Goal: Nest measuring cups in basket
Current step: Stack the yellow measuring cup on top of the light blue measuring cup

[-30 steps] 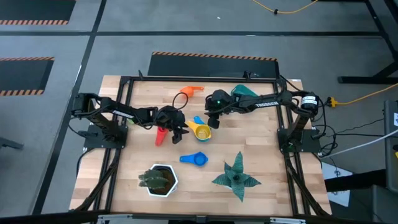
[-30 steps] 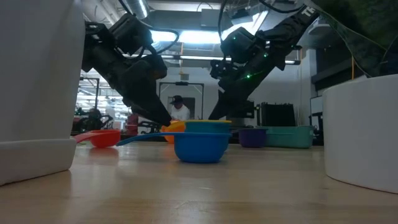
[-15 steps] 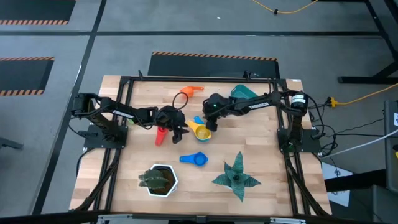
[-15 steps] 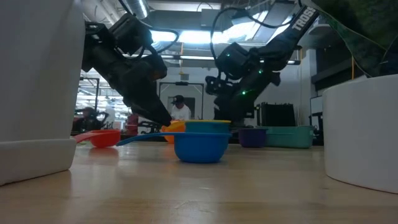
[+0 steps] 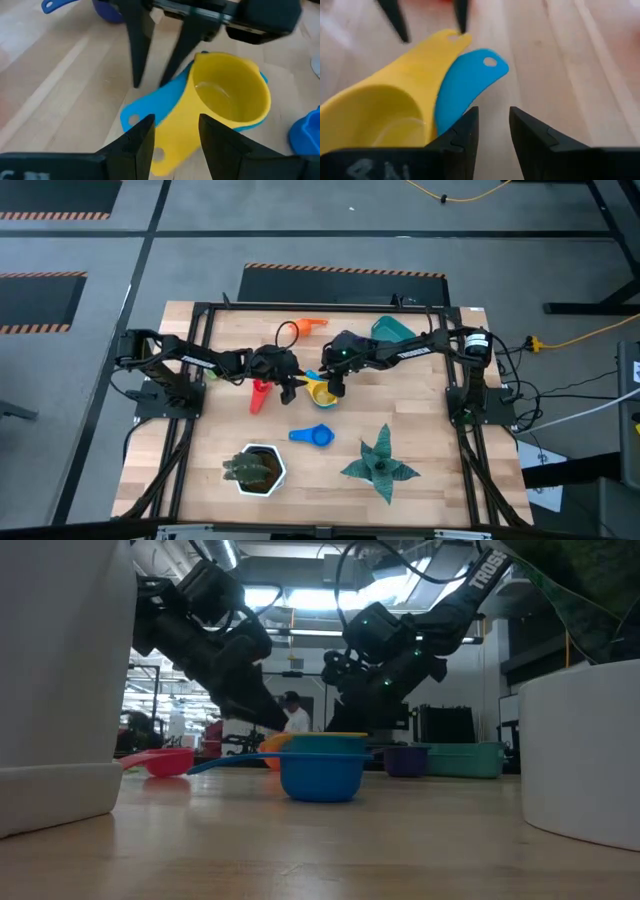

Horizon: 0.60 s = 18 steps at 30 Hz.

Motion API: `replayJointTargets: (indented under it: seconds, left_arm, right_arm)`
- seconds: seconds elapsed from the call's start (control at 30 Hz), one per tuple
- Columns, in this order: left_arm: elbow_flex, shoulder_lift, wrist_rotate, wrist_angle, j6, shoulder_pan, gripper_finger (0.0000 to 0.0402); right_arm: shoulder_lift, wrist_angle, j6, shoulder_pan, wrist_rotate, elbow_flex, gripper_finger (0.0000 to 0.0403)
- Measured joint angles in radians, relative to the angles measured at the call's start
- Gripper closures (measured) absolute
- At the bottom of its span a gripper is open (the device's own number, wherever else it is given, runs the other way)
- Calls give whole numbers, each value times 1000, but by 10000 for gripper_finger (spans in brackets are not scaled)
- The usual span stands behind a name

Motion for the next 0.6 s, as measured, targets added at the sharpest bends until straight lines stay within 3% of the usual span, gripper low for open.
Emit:
replayJointTargets:
  seconds: [0.17,0.4,0.6]
  left_arm:
    - [0,0,35,13,2,2,256]
    - [0,-1,294,6,1,-4,256]
    - [0,-1,312,-69,2,-32,256]
  right_arm:
    - [0,13,0,9,-1,0,289]
    - [0,30,1,7,1,0,289]
    - [0,54,0,8,1,0,289]
